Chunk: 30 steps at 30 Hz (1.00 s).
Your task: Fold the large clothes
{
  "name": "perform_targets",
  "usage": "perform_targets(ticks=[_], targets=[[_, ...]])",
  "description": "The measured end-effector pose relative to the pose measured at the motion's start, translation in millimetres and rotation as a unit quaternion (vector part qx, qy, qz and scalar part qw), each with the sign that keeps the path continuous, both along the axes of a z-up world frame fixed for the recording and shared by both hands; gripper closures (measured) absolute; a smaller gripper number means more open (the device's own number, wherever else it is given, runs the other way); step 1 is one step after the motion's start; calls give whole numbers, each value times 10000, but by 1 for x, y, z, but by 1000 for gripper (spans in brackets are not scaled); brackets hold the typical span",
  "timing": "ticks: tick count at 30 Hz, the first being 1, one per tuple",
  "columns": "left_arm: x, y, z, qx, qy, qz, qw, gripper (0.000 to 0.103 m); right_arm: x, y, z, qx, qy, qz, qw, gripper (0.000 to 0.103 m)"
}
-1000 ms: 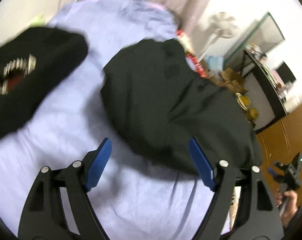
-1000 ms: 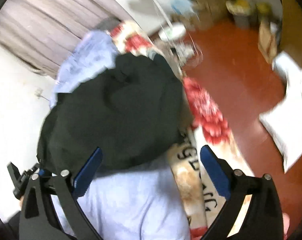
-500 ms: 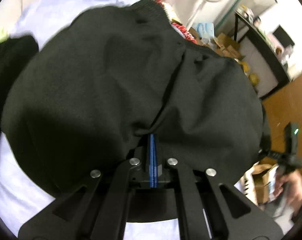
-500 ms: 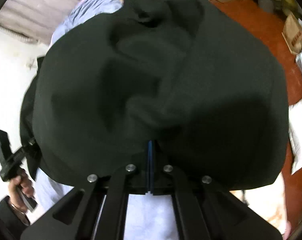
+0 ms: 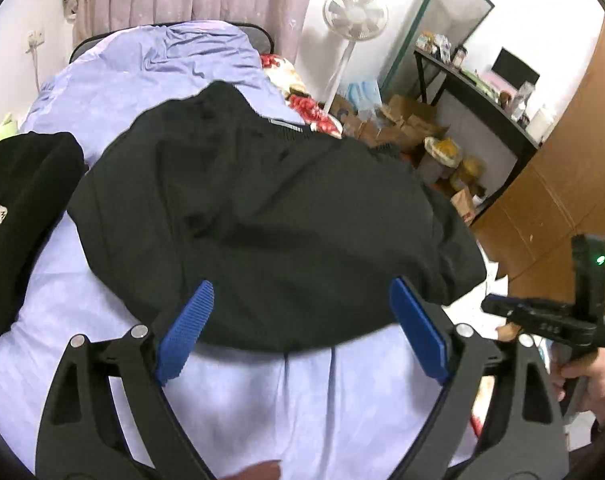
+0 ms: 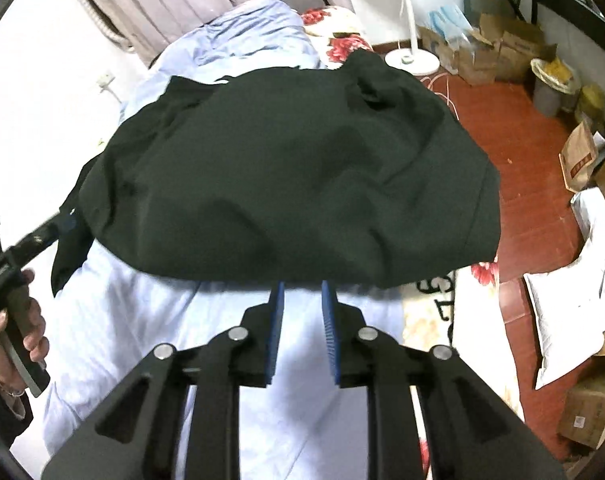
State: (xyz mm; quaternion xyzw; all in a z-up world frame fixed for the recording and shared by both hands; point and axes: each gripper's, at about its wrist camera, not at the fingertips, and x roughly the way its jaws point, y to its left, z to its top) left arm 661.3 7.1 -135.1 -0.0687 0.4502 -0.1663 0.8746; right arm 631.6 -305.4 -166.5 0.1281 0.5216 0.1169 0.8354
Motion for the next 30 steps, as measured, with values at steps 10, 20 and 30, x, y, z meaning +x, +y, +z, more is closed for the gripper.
perform_targets(ticks=[10,20,30], targets=[[-28,-21,-5,266,149,-45,9995,11,-23,-2,8,180,-426,-58,9989,30],[-41,-33,2,283,9,-111,9995,11,-22,5,14,24,-497,9,9988,30],[-43,-38,1,350,-25,-183,9992,11,-22,7,11,21,-554,24,9985,29]])
